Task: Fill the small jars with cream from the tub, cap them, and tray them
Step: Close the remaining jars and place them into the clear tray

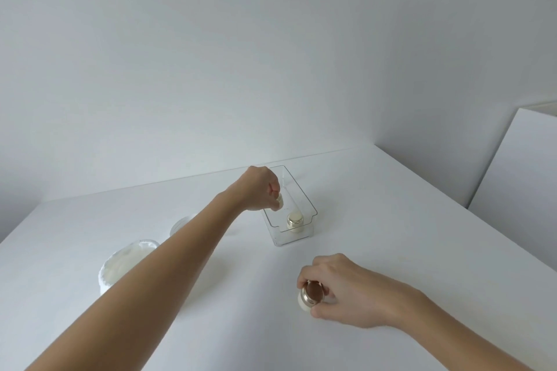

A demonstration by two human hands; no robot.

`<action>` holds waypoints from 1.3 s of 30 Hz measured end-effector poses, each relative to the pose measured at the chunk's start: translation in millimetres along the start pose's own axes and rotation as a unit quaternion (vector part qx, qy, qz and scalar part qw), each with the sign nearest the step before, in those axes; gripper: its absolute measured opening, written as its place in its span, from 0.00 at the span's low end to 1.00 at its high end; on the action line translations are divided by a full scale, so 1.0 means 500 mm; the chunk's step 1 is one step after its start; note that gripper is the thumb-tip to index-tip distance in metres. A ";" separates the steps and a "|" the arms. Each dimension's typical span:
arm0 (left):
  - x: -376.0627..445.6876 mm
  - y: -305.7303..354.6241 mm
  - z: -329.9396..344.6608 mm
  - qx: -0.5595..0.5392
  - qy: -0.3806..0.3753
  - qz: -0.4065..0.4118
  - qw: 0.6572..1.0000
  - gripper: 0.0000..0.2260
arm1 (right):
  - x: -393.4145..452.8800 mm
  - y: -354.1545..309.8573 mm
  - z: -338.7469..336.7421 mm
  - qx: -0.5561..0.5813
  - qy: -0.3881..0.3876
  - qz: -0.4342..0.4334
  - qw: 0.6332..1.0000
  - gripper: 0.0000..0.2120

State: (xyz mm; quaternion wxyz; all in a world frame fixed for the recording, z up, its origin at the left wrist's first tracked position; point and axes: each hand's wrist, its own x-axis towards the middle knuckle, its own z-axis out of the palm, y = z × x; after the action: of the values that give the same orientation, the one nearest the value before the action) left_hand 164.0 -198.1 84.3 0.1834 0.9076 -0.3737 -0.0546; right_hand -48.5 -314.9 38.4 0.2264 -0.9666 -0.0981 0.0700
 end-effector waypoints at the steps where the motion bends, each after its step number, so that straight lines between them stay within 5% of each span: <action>1: 0.008 0.000 0.002 0.016 -0.015 0.001 1.000 0.06 | -0.004 0.003 -0.002 0.002 0.003 0.001 1.000 0.11; 9: 0.035 0.007 0.030 0.165 -0.109 -0.007 0.980 0.09 | -0.019 0.009 -0.025 0.005 0.029 0.013 0.999 0.11; 19: 0.040 0.005 0.046 0.177 -0.085 -0.022 0.980 0.16 | -0.017 0.022 -0.046 0.014 0.063 0.032 0.997 0.11; 22: 0.008 0.005 0.036 0.148 -0.001 -0.014 0.989 0.22 | -0.011 0.025 -0.073 0.037 0.099 0.034 0.994 0.08; 26: -0.099 0.005 0.047 0.023 0.182 0.020 0.983 0.18 | 0.014 0.030 -0.123 0.061 0.159 0.054 0.984 0.07; 29: -0.194 -0.004 0.092 0.001 0.248 0.027 0.968 0.15 | 0.056 0.035 -0.154 0.055 0.207 0.067 0.974 0.10; 34: -0.285 -0.035 0.195 0.014 0.118 -0.039 0.992 0.18 | 0.154 0.042 -0.177 -0.001 0.213 0.062 0.975 0.14; 39: -0.289 -0.047 0.224 0.045 0.087 -0.044 0.994 0.18 | 0.242 0.049 -0.166 -0.109 0.168 0.033 0.979 0.15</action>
State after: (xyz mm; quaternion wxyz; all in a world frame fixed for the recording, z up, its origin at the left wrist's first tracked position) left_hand 49.5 -114.7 -33.8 0.1718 0.9319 -0.3179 0.0328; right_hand 87.9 -344.8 90.1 0.1301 -0.9862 -0.0338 -0.0970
